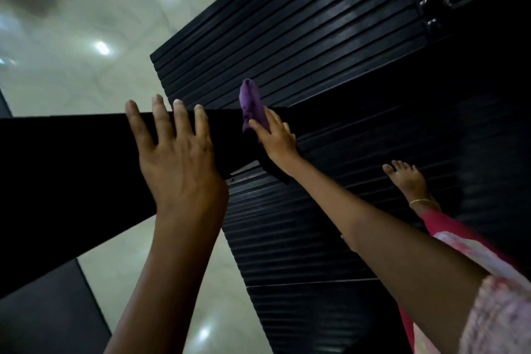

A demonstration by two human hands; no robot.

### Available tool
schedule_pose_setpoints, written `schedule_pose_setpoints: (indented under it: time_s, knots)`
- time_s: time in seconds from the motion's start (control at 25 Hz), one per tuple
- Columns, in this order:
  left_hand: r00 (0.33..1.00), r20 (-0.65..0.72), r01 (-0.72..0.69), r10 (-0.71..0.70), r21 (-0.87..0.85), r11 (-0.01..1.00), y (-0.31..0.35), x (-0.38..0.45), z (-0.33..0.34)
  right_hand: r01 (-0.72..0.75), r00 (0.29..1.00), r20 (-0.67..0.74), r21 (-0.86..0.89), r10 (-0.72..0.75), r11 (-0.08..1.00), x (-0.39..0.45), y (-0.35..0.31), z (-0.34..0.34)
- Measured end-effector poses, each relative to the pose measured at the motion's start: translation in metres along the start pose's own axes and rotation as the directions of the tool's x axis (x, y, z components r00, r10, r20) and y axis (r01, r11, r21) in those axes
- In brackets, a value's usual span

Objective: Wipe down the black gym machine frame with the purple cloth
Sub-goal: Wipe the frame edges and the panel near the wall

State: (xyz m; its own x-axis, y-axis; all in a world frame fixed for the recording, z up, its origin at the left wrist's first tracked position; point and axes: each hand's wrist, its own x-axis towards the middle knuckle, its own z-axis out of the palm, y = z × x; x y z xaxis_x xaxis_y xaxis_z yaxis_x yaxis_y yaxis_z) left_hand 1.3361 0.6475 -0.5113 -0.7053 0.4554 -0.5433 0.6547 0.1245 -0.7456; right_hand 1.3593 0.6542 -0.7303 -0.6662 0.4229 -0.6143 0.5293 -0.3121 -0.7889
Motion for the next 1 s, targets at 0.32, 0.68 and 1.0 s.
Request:
schedule_pose_setpoints:
  time_s: [0.32, 0.68, 1.0]
  knots:
    - [0.996, 0.035, -0.088, 0.085, 0.084, 0.993, 0.036, 0.038, 0.023, 0.150, 0.988, -0.025, -0.023, -0.151, 0.988, -0.012, 0.005, -0.001]
    - [0.987, 0.119, -0.114, 0.107, 0.048, 0.992, 0.079, 0.076, 0.035, -0.193, 0.980, 0.037, -0.078, 0.196, 0.978, 0.069, 0.082, -0.007]
    - [0.998, 0.035, -0.050, 0.050, 0.009, 0.999, 0.098, 0.082, 0.043, -0.171, 0.985, 0.014, -0.021, 0.172, 0.985, 0.102, 0.122, 0.004]
